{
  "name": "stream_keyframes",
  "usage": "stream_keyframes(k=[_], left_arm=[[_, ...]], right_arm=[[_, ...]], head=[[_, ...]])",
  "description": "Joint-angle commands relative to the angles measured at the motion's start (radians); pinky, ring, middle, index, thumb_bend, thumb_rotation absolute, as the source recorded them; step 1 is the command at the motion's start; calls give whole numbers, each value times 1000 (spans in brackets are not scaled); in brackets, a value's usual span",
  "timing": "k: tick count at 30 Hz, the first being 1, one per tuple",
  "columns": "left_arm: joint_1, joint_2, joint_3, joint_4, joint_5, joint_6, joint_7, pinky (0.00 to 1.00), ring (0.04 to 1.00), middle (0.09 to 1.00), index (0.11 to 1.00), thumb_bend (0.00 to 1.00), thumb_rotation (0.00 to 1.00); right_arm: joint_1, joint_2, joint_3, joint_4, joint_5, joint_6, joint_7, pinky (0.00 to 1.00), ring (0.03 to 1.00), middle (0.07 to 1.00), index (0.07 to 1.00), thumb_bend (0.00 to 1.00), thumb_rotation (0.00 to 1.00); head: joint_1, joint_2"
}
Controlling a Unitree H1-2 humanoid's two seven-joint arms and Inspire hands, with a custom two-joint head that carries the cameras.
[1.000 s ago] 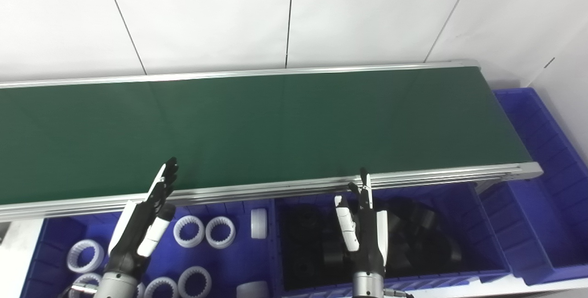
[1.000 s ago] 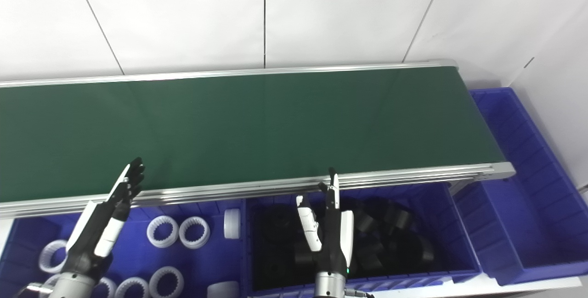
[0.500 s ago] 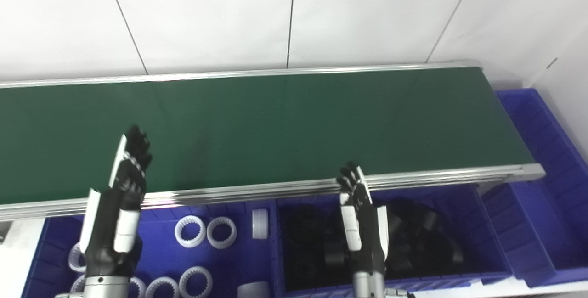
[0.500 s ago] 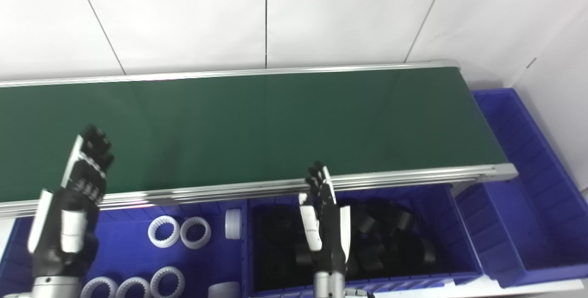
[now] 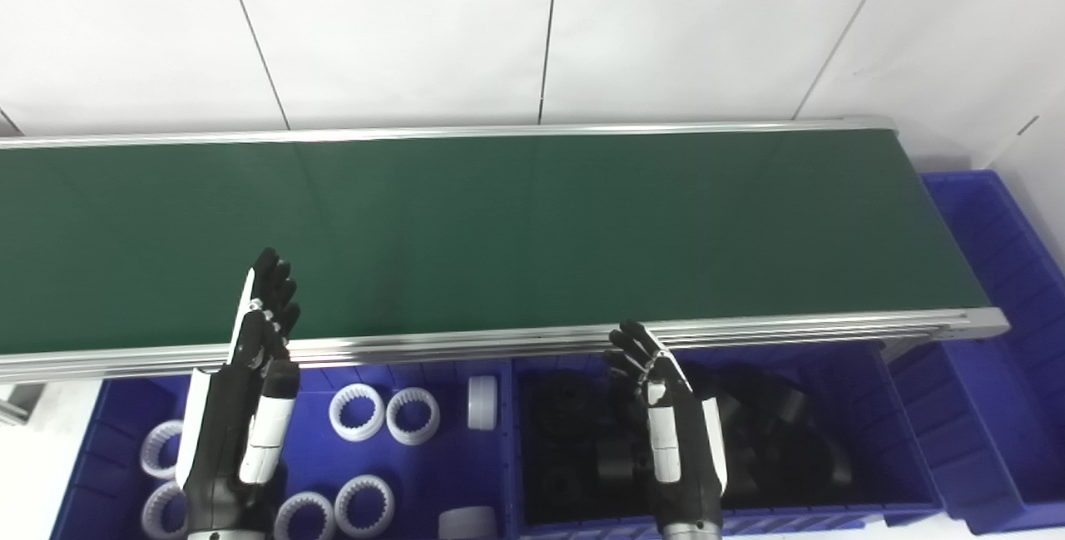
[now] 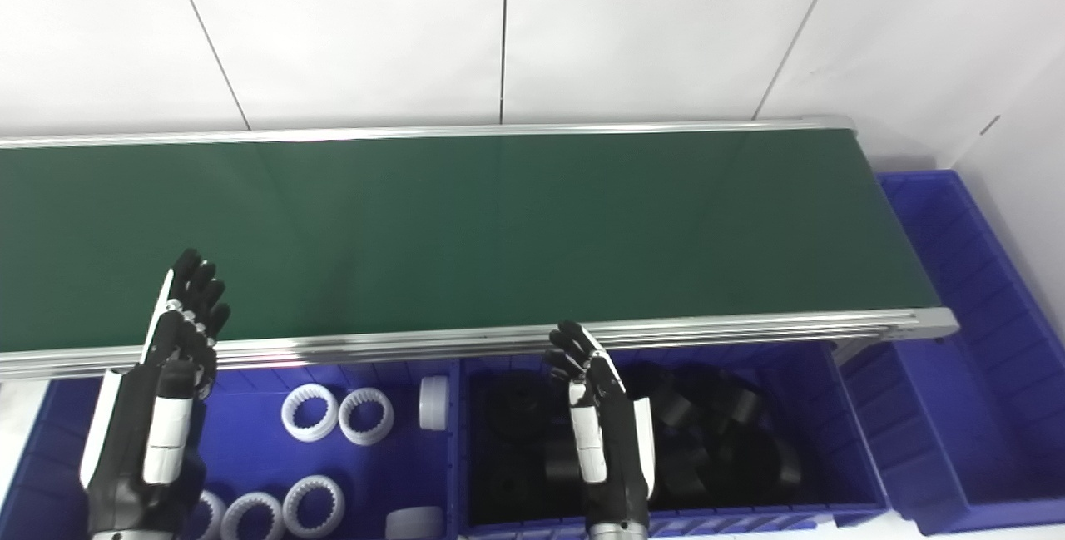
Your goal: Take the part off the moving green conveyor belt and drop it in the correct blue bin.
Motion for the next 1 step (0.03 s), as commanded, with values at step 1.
stream_keyframes(k=[1], left_arm=[[6, 5, -9, -35, -3, -46, -1, 1000, 1000, 1000, 1000, 623, 923]], right_arm=[[16, 9, 2, -46, 8, -21, 19, 774, 782, 818, 839, 808, 981]], head=[[-1, 3]])
